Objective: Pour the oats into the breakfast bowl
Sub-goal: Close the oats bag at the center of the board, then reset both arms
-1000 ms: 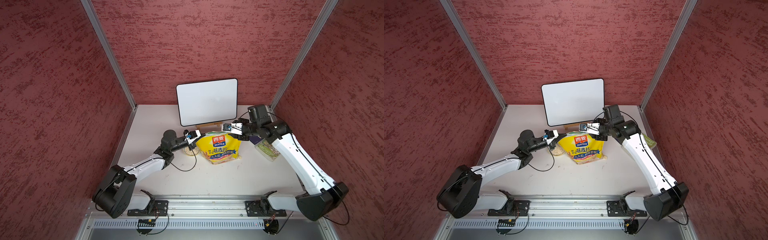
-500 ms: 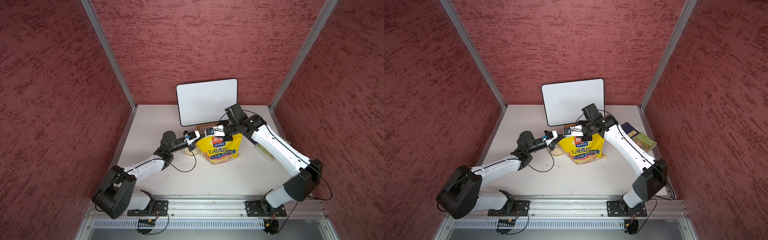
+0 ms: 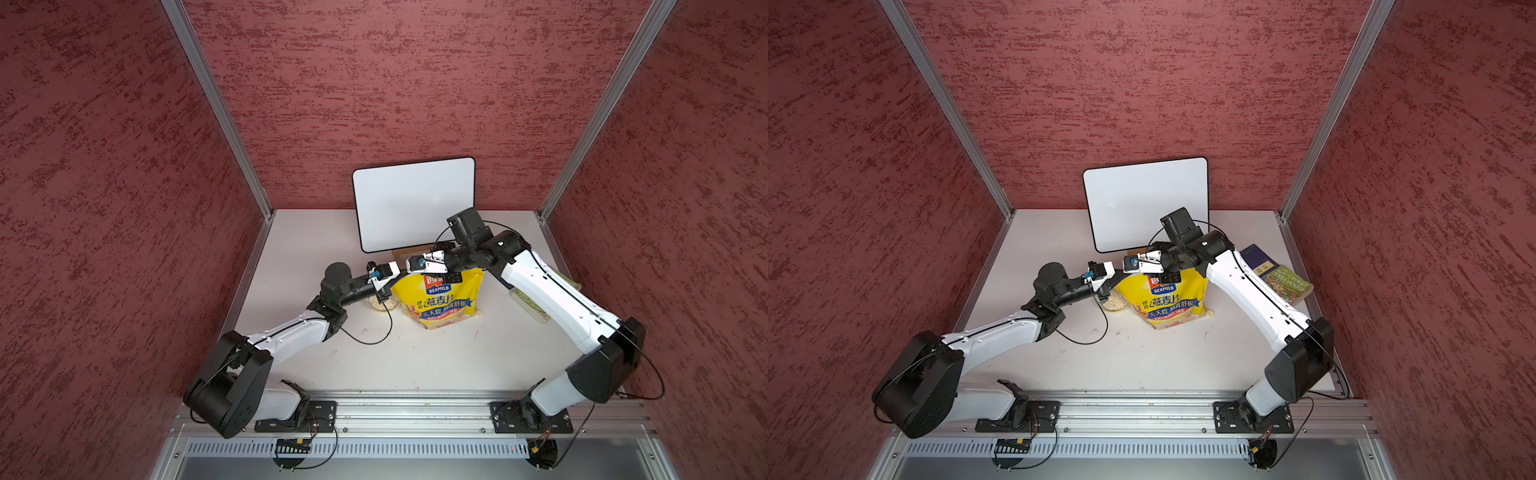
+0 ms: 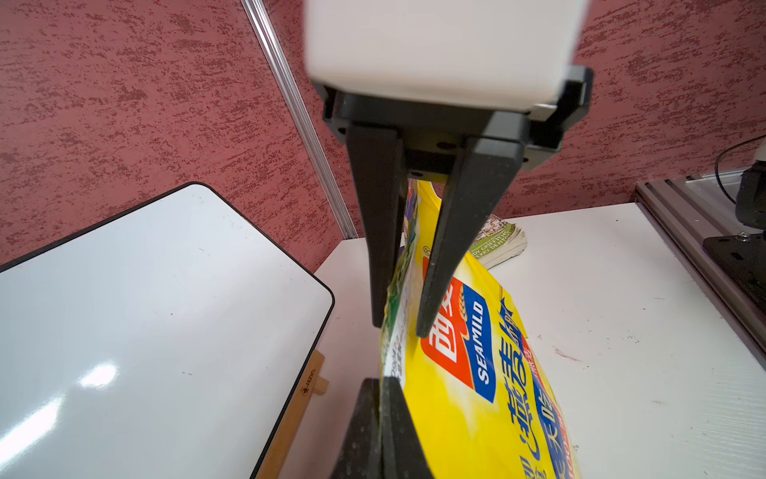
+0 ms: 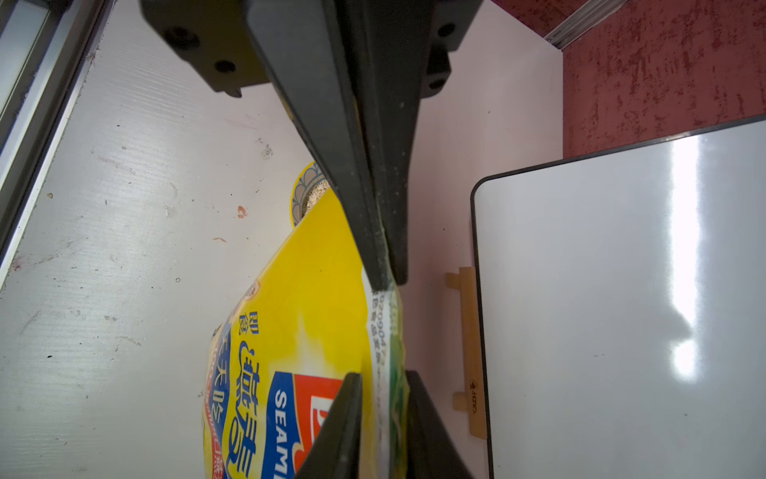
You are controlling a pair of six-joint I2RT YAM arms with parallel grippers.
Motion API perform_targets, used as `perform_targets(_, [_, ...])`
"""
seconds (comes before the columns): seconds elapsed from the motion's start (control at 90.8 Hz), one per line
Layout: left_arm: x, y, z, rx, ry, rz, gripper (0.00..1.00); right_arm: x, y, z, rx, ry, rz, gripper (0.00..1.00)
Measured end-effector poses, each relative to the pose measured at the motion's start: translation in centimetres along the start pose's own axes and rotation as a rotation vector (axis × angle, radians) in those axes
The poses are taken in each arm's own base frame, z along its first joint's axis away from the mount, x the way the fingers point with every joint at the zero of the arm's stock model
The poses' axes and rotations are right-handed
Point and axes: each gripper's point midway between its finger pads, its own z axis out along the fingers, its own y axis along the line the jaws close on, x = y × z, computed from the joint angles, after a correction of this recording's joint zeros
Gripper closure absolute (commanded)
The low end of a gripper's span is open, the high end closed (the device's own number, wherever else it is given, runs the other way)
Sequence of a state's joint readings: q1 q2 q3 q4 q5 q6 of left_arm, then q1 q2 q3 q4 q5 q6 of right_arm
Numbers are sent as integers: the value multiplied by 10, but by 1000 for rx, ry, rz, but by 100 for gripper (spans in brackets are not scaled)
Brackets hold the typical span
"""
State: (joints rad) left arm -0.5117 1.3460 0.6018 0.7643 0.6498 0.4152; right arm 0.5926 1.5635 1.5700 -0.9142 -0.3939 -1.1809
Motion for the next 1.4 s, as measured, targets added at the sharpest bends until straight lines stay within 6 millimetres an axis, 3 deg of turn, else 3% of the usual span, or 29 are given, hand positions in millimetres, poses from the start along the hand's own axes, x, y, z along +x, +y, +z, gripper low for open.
perform_targets(0.022, [0, 0, 0, 0, 0, 0, 100, -2, 0, 0, 1, -6, -6, 100])
perform_targets(0.198, [-1, 0, 0, 0, 0, 0, 97, -3, -1, 1, 6, -8, 11, 100])
perform_targets(0.309, [-3, 0, -2, -4, -2, -2, 70, -2, -3, 1, 15, -5, 21, 57])
perform_targets(0.397, [-17, 3, -6, -25, -26, 24, 44, 0, -8, -3, 36, -4, 51, 37])
perform_targets(0.463, [-28, 5, -10, -43, -45, 46, 33, 3, -13, -11, 62, -6, 68, 27])
perform_targets(0.65, [-56, 9, -28, -97, -60, 71, 19, 3, -22, -66, 212, -41, 144, 4])
perform_targets(0.904, [-90, 29, -77, -336, -79, 59, 3, 4, -22, -153, 546, -136, 379, 1])
perform_targets(1.036, [-86, 53, -120, -601, -66, -36, 0, 27, -15, -195, 761, -142, 569, 1])
perform_targets(1.168, [-61, 75, -175, -909, -24, -157, 0, 68, -2, -215, 953, -107, 758, 1])
perform_targets(1.3, [-26, 86, -232, -1202, 34, -272, 0, 131, 20, -212, 1136, -16, 955, 1])
perform_targets(1.399, [5, 83, -265, -1360, 95, -339, 0, 174, 45, -193, 1209, 50, 1078, 1])
